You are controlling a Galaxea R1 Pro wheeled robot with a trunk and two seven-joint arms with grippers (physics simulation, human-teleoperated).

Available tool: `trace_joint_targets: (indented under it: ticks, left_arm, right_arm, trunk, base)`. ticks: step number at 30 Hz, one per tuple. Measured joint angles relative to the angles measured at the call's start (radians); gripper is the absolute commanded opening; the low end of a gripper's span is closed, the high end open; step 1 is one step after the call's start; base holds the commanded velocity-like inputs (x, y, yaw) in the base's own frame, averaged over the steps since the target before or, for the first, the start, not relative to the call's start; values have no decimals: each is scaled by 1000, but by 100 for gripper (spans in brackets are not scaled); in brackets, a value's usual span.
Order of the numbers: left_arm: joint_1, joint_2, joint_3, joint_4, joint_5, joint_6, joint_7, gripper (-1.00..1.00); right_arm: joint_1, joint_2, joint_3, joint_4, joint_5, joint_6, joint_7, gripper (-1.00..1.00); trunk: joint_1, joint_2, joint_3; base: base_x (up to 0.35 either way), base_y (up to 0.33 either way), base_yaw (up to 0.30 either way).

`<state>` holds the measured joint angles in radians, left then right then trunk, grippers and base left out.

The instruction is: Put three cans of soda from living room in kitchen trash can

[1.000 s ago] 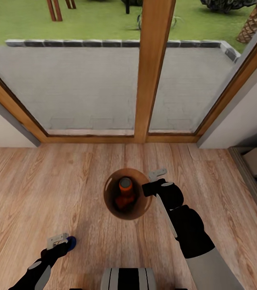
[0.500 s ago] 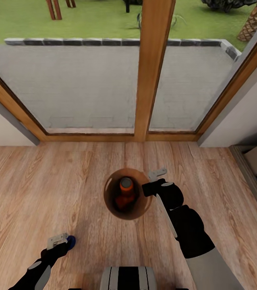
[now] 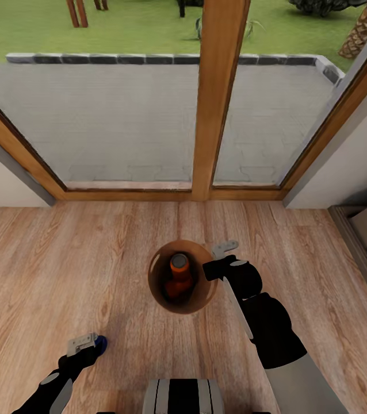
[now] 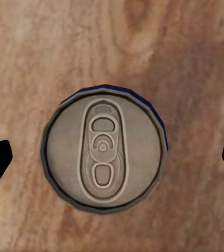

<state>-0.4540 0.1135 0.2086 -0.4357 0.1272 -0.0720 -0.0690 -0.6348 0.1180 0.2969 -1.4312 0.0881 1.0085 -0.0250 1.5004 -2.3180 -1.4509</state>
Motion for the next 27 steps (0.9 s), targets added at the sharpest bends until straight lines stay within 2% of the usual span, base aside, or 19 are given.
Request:
trace_joint_targets:
  ticks: [3, 8, 12, 16, 27]
  left_arm:
    - [0, 0, 0, 0, 0, 0, 0, 100]
    - [0, 0, 0, 0, 0, 0, 0, 100]
    - [0, 0, 0, 0, 0, 0, 0, 100]
    - [0, 0, 0, 0, 0, 0, 0, 100]
    - [0, 0, 0, 0, 0, 0, 0, 100]
  right_arm:
    - [0, 0, 0, 0, -2, 0, 0, -100]
    - [0, 0, 0, 0, 1, 0, 0, -100]
    - [0, 0, 0, 0, -1, 0, 0, -100]
    - [0, 0, 0, 0, -2, 0, 0, -100]
    - [0, 0, 0, 0, 1, 0, 0, -100]
  trunk:
    - [0, 0, 0]
    - [19, -35, -16]
    - [19, -35, -16]
    - [34, -63, -28]
    - [35, -63, -28]
  base:
    - [0, 0, 0]
    - [0, 0, 0]
    - [0, 0, 0]
    - [0, 0, 0]
    - [0, 0, 0]
